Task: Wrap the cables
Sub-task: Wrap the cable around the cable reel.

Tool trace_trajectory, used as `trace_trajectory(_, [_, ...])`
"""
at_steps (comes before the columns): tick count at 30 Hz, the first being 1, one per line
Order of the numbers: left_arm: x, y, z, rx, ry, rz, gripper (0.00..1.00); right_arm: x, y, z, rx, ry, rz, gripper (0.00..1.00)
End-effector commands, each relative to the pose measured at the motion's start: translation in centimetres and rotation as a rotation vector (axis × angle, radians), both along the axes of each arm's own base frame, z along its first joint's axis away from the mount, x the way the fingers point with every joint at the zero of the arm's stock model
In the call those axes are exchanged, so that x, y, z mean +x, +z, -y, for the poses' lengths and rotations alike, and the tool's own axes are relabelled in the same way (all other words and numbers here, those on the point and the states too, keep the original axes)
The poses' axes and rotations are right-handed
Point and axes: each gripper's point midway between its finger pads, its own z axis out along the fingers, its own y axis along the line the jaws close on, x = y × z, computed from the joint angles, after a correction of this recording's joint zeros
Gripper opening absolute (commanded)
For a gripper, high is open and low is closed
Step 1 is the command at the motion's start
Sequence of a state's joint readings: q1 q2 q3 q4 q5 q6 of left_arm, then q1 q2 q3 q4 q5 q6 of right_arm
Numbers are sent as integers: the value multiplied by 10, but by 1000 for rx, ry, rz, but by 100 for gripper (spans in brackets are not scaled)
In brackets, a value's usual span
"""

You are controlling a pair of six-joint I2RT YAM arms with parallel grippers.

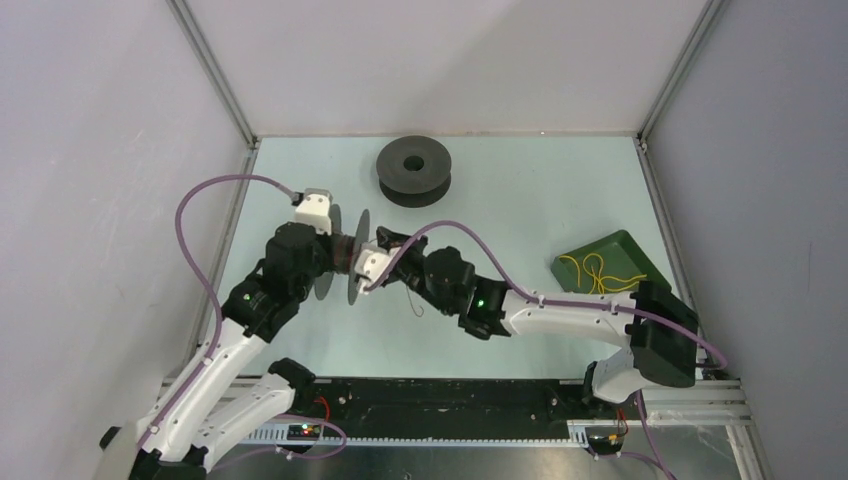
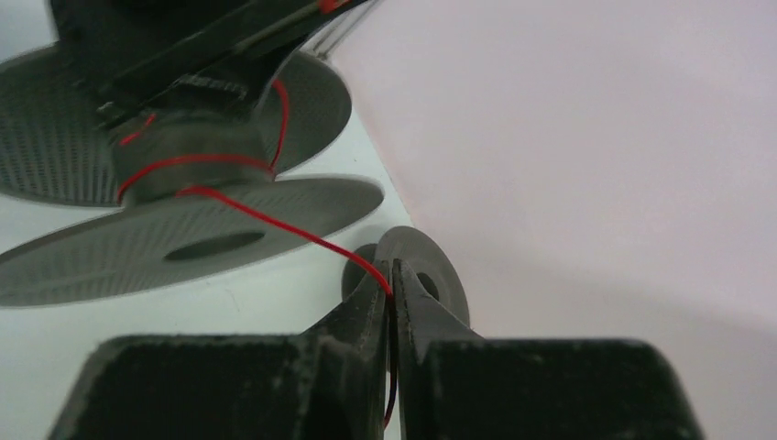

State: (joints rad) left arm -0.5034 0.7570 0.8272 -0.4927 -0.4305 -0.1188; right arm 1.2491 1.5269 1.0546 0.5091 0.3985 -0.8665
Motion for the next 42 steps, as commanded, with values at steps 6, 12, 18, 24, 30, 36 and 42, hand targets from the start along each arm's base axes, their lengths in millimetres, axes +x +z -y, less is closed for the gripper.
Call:
trace_trajectory(6, [-18,6,55,92,-443,45,0,60,45,31,192,24,-194,8])
trace_trajectory(12, [-29,19,73,44,-565,58,0,85,8,56,182,66,-431,8])
trace_trajectory(18, [-34,52,79,-167,-582,70,0,85,-37,64,172,175,-653,13])
trace_trajectory(24, [-42,78,82,-295,-588,89,0,78,-67,64,208,249,-756,16])
trace_trajectory(30, [-46,95,78,-360,-554,127,0,68,-86,64,218,296,-824,19])
trace_trajectory(36, [-47,119,70,-451,-497,189,0,63,-106,69,239,308,-877,22])
trace_trajectory(42, [-48,134,70,-535,-481,227,0,58,-123,63,276,343,-934,22])
